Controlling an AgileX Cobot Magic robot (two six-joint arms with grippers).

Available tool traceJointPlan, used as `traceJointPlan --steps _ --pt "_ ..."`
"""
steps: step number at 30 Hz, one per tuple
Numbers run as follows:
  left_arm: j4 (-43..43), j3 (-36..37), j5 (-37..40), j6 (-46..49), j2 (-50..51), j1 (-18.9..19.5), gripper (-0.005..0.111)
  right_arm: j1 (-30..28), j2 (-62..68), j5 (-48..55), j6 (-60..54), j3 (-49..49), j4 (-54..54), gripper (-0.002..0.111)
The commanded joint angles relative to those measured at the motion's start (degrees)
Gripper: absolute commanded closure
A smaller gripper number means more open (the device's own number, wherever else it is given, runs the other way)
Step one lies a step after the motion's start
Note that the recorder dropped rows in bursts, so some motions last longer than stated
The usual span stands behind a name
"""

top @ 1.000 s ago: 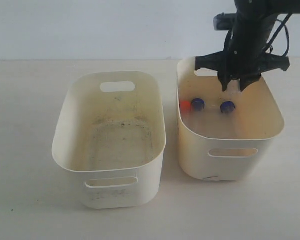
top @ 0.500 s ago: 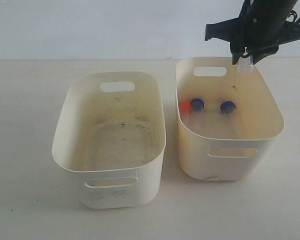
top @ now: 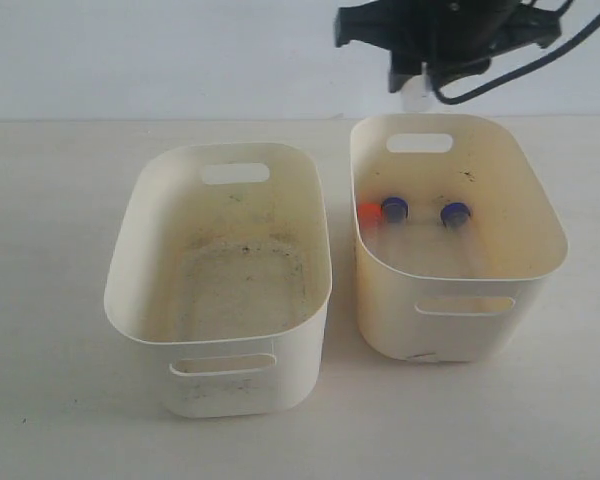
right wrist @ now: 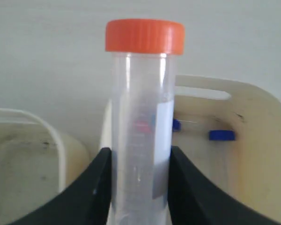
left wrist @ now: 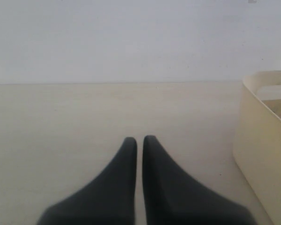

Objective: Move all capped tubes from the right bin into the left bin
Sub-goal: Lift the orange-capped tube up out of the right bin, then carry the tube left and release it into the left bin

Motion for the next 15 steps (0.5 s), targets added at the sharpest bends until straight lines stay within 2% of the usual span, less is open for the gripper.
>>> traceJointPlan --steps 1,9,12,15 --pt "-0.11 -0.19 -0.53 -0.11 -0.22 0.00 0.103 6.08 -0.45 -5.49 -0.56 0.17 2.34 0.108" --pt "-0.11 -0.19 -0.45 -0.11 -0.22 0.00 0.103 14.88 2.23 -8.41 -1.83 0.17 2.64 0.107" --pt "-0.11 -0.19 -0.45 -0.11 -0.22 0.00 0.103 16.47 4.47 -8.20 -1.46 0.17 2.78 0.097" --pt "-0.11 -0.19 -0.45 -0.11 -0.22 0.00 0.103 16.60 7.06 -8.76 -1.21 0.17 4.31 0.081"
